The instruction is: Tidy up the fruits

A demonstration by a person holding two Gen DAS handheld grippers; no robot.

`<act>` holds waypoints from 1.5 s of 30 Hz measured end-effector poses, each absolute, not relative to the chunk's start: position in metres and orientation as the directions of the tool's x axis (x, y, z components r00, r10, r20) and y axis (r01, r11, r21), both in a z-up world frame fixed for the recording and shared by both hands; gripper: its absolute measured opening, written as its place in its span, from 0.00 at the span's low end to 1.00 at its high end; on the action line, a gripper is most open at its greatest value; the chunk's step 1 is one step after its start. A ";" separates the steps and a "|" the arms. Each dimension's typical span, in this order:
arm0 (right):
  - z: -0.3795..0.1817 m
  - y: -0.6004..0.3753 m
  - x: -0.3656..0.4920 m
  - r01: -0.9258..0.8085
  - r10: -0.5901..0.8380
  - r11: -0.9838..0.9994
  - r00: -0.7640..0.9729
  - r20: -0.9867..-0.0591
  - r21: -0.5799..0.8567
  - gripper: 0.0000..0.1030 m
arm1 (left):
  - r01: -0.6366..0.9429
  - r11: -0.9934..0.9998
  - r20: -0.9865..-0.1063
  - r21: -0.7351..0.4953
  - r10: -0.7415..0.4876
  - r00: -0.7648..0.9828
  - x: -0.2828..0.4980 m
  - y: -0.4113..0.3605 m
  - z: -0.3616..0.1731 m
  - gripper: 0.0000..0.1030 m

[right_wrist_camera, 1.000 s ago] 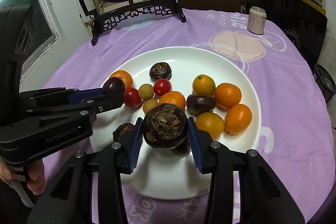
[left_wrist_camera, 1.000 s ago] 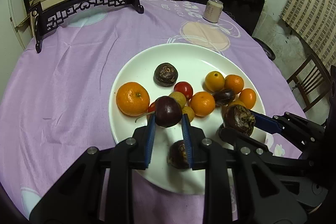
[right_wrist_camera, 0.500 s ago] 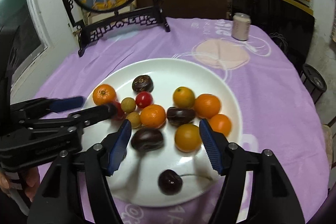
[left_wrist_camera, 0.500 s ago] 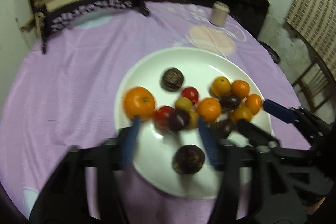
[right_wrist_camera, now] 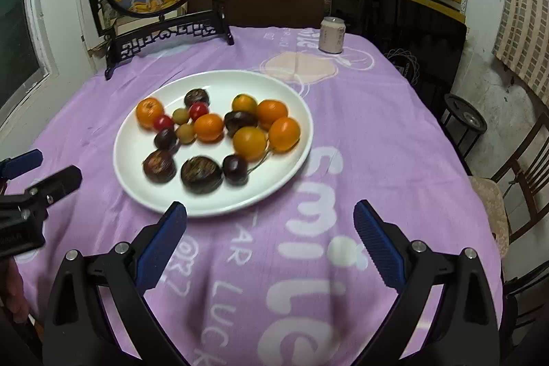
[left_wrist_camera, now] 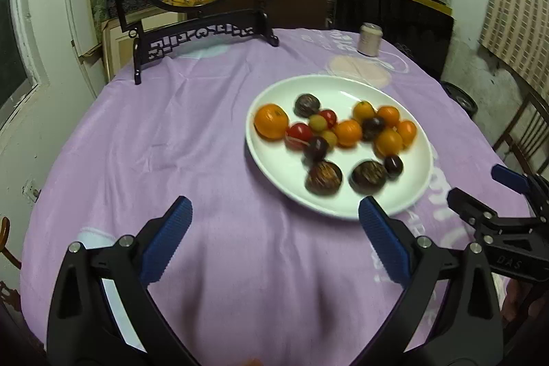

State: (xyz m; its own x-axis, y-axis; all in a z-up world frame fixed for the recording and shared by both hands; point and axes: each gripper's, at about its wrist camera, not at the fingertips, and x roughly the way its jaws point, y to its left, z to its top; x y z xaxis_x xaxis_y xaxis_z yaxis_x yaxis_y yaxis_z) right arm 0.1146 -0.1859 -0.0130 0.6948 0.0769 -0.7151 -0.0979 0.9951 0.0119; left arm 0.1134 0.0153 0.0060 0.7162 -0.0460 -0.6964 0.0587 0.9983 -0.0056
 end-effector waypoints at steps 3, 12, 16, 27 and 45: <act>-0.011 -0.181 0.108 -0.113 0.080 0.994 0.694 -0.716 0.002 0.95 | 0.061 0.998 -0.690 0.004 -0.042 0.723 0.105 0.014 0.009 0.97; -0.008 -0.173 0.100 -0.127 0.086 0.992 0.696 -0.712 -0.004 0.95 | 0.043 0.999 -0.686 -0.006 -0.035 0.727 0.097 0.018 0.012 0.97; -0.008 -0.170 0.099 -0.135 0.090 0.991 0.696 -0.712 -0.007 0.95 | 0.044 0.999 -0.685 0.002 -0.031 0.728 0.096 0.018 0.013 0.98; -0.007 -0.169 0.098 -0.137 0.094 0.991 0.696 -0.712 -0.004 0.95 | 0.039 0.999 -0.685 -0.006 -0.032 0.728 0.095 0.021 0.014 0.98; -0.005 -0.170 0.095 -0.140 0.100 0.990 0.698 -0.709 0.002 0.95 | 0.031 0.999 -0.696 -0.012 -0.030 0.717 0.095 0.023 0.013 0.98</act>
